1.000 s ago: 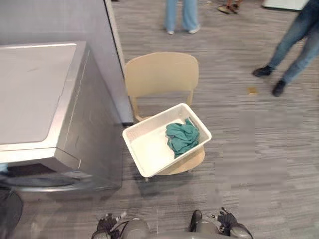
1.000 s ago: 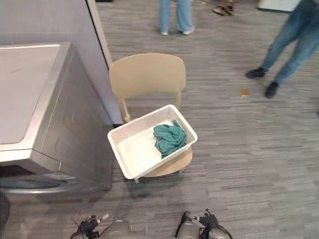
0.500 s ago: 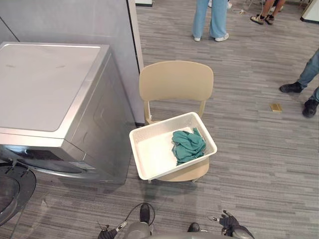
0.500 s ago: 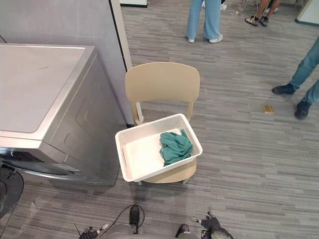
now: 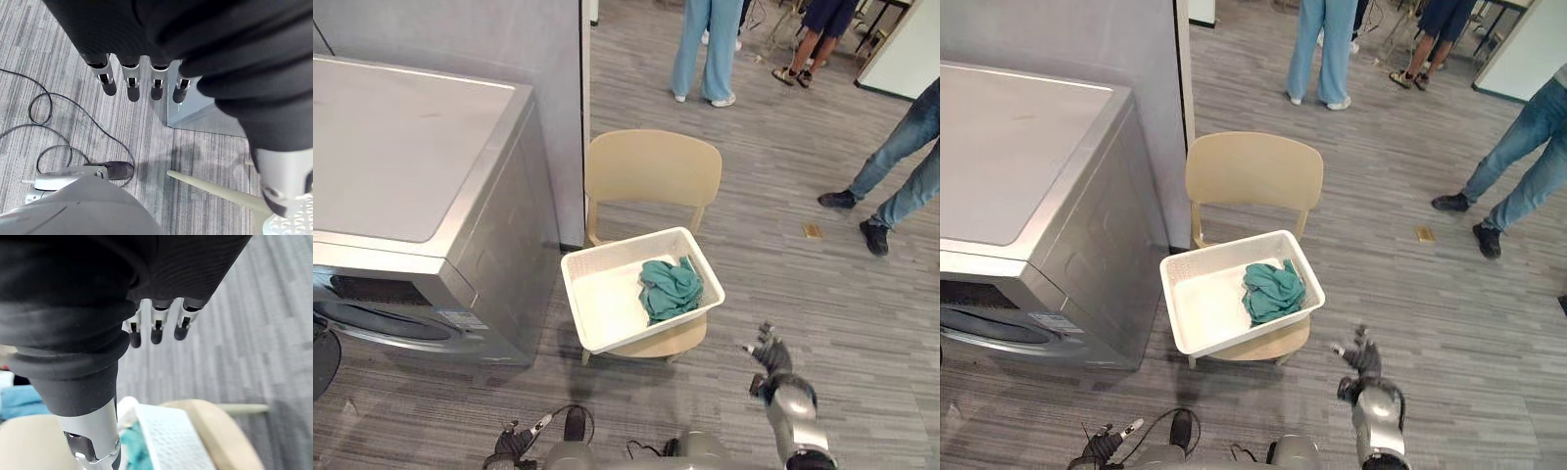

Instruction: Pick up the laundry basket with both hands and put the clothes into the washing machine.

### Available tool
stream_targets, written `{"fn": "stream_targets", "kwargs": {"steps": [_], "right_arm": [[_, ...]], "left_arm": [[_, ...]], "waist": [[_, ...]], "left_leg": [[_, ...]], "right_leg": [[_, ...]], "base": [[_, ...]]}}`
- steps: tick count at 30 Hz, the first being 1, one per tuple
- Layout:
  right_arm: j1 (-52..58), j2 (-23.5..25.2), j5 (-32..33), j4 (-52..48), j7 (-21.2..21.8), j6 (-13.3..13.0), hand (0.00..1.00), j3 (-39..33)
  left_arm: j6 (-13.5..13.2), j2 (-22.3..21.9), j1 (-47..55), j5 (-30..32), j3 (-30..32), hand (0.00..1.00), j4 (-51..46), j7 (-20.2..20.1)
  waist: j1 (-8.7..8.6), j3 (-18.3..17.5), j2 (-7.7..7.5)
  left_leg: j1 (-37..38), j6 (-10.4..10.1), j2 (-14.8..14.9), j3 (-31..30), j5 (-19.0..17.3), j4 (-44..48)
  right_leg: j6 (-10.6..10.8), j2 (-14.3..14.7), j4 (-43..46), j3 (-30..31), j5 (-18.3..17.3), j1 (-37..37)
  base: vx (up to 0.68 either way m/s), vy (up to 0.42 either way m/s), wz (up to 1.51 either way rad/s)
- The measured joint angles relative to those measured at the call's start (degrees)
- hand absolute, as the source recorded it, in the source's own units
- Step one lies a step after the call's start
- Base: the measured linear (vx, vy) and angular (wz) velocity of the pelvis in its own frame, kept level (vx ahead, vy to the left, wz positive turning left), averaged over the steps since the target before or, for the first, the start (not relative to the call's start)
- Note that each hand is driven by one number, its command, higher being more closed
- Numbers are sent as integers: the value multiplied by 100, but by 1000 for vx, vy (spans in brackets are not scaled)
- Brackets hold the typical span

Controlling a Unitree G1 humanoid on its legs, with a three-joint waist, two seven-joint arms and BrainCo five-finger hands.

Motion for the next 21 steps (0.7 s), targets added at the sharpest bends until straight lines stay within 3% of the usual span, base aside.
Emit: {"fn": "stream_targets", "kwargs": {"steps": [1, 4, 6, 7, 11, 15, 21], "right_arm": [[26, -37, -15, -288, -73, -67, 0, 1], [19, -452, -244, -938, -43, -120, 0, 423], [25, -720, -330, -1286, 106, -221, 0, 918], [-6, -848, -408, -1342, 238, -320, 0, 1189], [-344, -1024, -658, -1288, 675, -337, 0, 2162], [-1617, -953, -914, -547, 705, -361, 0, 3151], [-3832, -693, -1362, 1139, 496, -373, 0, 3652]], "left_arm": [[-5, 40, -71, 0, 1, 0, -3, 62], [-45, -46, -111, -1, 8, 0, 0, 90], [-52, -119, -59, -1, 17, 0, 14, 77], [-58, -126, -75, 0, 43, 0, 28, 80], [-63, -179, 115, 73, 74, 0, 35, 42], [-58, -190, 208, 76, -2, 0, 21, -57], [-144, -186, -1, 26, -429, 0, -520, 63]], "waist": [[-33, -40, -66], [32, -114, 85], [129, -153, 38], [123, -177, 105], [212, -217, 168], [589, -188, 116], [976, 425, 169]], "left_leg": [[-88, -24, -18, -83, 15, -9], [-259, -216, 182, -182, 115, -36], [-333, -339, 166, -253, 198, -39], [-432, -403, 199, -384, 248, -42], [-576, -497, 405, -642, 353, -41], [-830, -589, 381, -672, 511, -38], [-1153, -591, 242, -873, 684, -1]], "right_leg": [[211, 4, -475, -13, 109, 226], [256, 230, -922, -172, 51, 374], [219, 282, -1193, -297, -263, 486], [198, 345, -1316, -477, -331, 534], [94, 568, -1327, -912, -425, 635], [92, 562, -1364, -1007, -414, 511], [83, 483, -1332, -1176, -353, 299]], "base": [[-27, -170, 47], [-33, -165, 21], [-40, -199, 15], [-49, -185, 41], [-36, -154, 55], [22, -32, 17], [-30, 17, 18]]}}
